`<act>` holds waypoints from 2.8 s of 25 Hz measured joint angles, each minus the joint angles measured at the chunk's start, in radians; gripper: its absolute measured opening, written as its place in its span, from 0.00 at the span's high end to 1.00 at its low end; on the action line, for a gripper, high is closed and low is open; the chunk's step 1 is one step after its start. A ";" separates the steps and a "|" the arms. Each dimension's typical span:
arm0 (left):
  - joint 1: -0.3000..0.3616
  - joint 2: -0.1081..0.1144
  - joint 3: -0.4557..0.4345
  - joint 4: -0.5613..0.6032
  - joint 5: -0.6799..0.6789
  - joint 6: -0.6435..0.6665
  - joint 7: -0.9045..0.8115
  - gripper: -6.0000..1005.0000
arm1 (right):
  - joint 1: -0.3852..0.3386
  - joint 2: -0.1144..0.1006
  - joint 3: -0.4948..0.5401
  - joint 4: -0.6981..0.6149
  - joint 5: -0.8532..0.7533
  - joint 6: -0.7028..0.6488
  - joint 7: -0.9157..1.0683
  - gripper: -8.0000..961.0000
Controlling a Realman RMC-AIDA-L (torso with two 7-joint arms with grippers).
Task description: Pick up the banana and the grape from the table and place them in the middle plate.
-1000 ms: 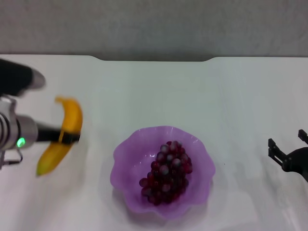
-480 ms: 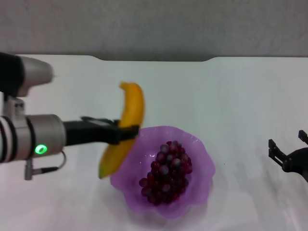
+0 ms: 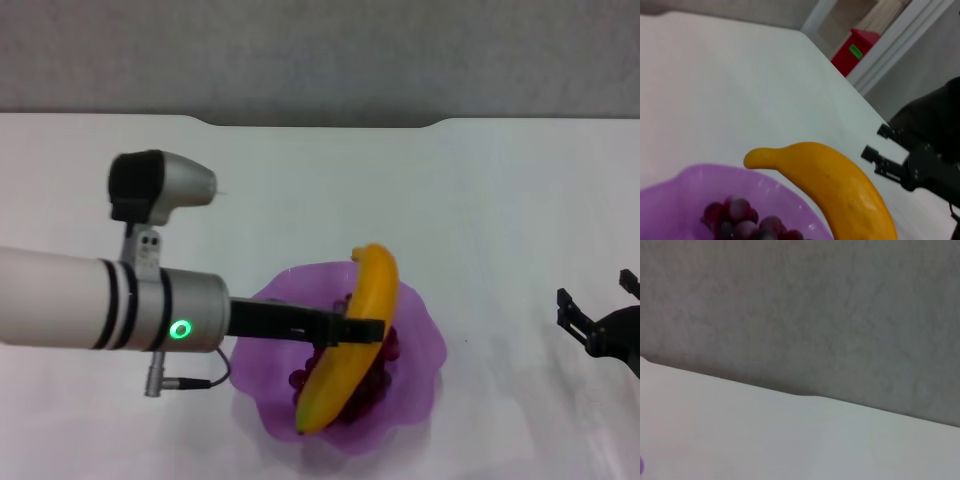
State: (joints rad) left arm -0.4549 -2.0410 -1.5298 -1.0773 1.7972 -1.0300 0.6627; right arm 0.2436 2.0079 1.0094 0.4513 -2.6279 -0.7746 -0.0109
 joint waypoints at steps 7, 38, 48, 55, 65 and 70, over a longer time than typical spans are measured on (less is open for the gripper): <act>-0.067 0.000 -0.008 0.134 -0.112 0.065 0.107 0.47 | 0.001 0.000 -0.001 0.010 -0.001 0.000 -0.010 0.09; 0.159 -0.001 -0.042 -0.181 -0.147 0.153 0.240 0.10 | 0.000 0.000 -0.008 0.001 0.005 -0.001 -0.011 0.09; 0.315 -0.010 -0.026 0.003 -0.710 0.394 1.125 0.10 | 0.000 0.000 -0.006 0.003 0.006 -0.001 -0.011 0.09; 0.291 -0.013 0.076 0.422 -1.410 0.062 1.915 0.10 | 0.004 0.004 -0.018 0.011 0.006 -0.008 -0.011 0.09; 0.224 -0.015 0.211 0.717 -1.961 0.004 2.129 0.10 | 0.004 0.006 -0.035 0.022 0.079 -0.079 -0.007 0.09; 0.213 -0.006 0.203 0.790 -2.084 0.011 2.139 0.10 | -0.012 0.004 -0.038 -0.016 0.161 -0.177 -0.011 0.09</act>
State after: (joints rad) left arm -0.2418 -2.0473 -1.3266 -0.2872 -0.2865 -1.0193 2.8020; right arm 0.2315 2.0119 0.9717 0.4350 -2.4673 -0.9513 -0.0219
